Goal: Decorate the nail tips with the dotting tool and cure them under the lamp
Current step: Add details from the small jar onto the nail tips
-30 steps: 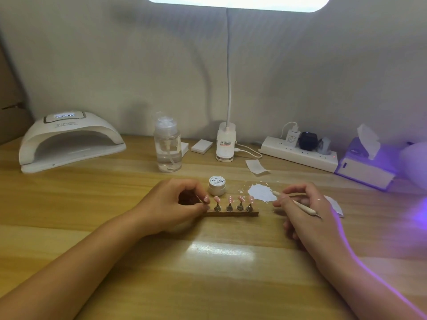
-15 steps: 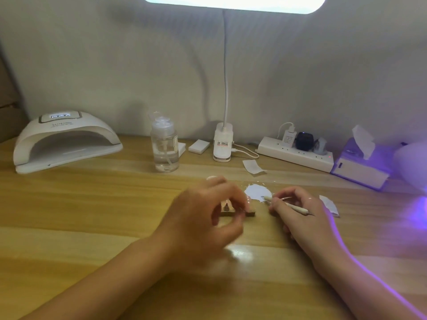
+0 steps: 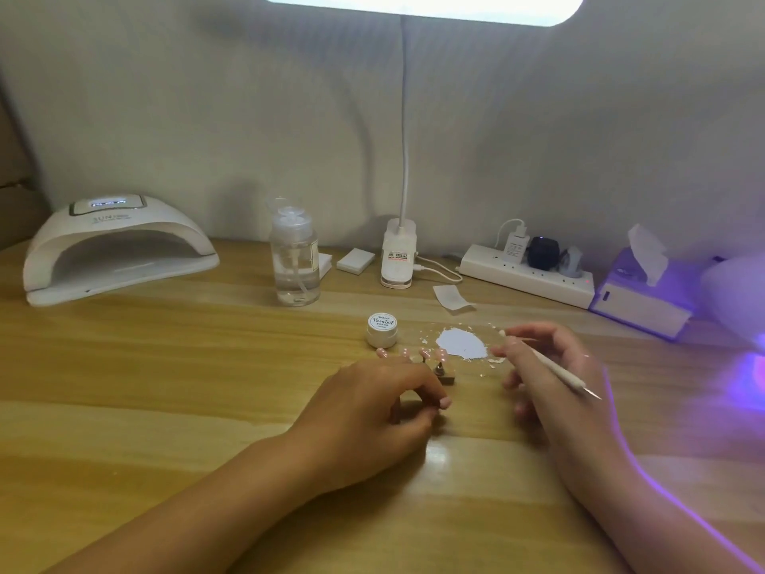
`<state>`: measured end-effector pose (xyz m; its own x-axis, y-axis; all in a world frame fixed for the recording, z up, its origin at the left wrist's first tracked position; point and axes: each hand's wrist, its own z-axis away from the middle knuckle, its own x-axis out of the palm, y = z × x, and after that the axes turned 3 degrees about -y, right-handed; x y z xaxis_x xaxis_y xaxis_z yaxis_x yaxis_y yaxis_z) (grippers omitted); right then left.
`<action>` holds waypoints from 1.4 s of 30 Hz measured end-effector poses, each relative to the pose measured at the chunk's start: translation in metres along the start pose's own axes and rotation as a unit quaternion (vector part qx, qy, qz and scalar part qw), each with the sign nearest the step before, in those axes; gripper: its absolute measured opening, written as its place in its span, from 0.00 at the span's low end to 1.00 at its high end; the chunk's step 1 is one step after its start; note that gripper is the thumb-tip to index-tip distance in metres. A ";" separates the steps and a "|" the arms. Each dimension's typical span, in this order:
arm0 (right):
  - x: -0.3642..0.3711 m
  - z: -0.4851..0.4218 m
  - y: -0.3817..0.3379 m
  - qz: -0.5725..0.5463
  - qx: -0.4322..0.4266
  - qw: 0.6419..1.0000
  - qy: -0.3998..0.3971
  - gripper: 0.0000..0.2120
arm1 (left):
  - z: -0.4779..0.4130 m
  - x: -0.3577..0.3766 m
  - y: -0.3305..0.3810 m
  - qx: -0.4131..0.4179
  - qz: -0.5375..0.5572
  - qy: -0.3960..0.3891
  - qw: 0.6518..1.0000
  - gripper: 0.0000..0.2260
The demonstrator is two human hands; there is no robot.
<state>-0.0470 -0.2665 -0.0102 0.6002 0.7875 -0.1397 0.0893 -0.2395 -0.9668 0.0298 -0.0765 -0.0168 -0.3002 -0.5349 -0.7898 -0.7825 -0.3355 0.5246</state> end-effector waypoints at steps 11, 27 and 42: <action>0.009 0.021 -0.010 -0.137 0.067 0.986 -0.072 0.17 | 0.001 0.001 -0.005 0.019 -0.011 0.020 1.000 0.03; 0.013 0.025 -0.011 -0.086 0.035 0.985 -0.148 0.13 | -0.004 0.001 -0.008 0.027 0.109 0.011 0.994 0.05; 0.014 0.024 -0.009 -0.052 0.030 0.987 -0.152 0.13 | -0.005 0.003 -0.010 0.040 0.109 0.014 0.993 0.04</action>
<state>-0.0581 -0.2397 -0.0087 0.3239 0.9420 -0.0881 0.0849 -0.1217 -0.9889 0.0393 -0.0784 -0.0226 -0.4526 -0.6096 -0.6508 -0.7423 -0.1468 0.6538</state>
